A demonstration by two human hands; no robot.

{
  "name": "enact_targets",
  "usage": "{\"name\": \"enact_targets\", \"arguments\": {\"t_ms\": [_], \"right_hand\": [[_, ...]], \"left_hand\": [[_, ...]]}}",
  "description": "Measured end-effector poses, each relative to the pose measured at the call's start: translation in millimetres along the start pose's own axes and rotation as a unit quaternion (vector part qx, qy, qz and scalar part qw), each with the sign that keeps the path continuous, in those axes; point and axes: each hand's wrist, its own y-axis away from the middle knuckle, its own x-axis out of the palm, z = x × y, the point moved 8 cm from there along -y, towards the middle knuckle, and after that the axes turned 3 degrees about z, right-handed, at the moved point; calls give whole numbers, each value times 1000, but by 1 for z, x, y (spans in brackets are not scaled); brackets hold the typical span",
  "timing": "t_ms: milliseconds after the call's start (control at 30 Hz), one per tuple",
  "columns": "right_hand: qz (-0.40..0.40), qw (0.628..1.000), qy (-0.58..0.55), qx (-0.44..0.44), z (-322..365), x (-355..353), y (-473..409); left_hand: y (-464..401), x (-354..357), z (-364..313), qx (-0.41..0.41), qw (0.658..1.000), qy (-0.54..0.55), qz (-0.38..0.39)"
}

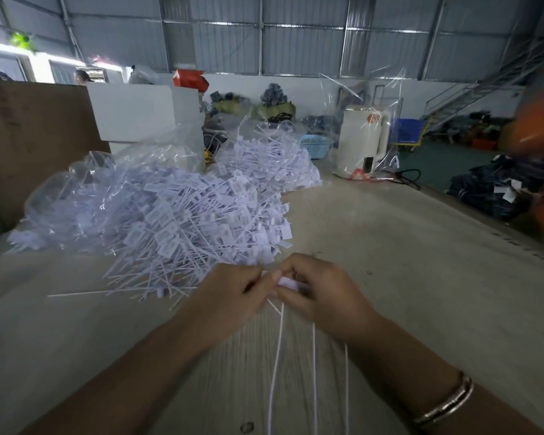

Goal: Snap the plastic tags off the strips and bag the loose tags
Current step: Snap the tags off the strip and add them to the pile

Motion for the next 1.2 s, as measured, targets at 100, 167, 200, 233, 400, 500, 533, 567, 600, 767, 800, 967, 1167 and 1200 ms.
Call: {"name": "enact_targets", "arguments": {"t_ms": [100,167,200,233,400,500,533,567,600,767,800,967,1167,1200], "right_hand": [[47,998,9,28,-9,-1,1],[69,995,46,54,-18,-3,2],[76,993,73,56,-19,-2,3],[79,991,99,47,-18,0,3],[90,988,123,30,-15,4,2],[108,992,24,59,-16,5,3],[110,991,-20,72,-15,5,3],[104,988,-68,87,-14,4,3],[88,984,-119,99,-13,1,2],[39,952,-279,116,-6,3,-3],[44,951,-284,117,-5,4,-2],[-53,948,-272,156,-39,-30,11],[-5,984,-143,106,-29,6,-4],[3,988,-112,101,-29,8,-4]], "left_hand": [[2,-4,24,-80,982,163,-45],[5,-7,32,-111,973,192,-59],[6,-4,30,-106,977,181,-43],[6,0,26,-96,981,165,-20],[4,-1,12,-26,992,127,8],[5,-10,-1,58,996,71,-22],[6,-12,-6,85,994,48,-40],[6,-16,-9,105,992,36,-56],[6,-21,-10,118,990,32,-74],[10,-36,-12,145,978,47,-142],[13,-38,-11,139,978,63,-144],[29,-114,52,22,927,158,-338],[6,-108,79,-63,920,-199,-332],[5,-106,85,-87,912,-231,-328]]}}
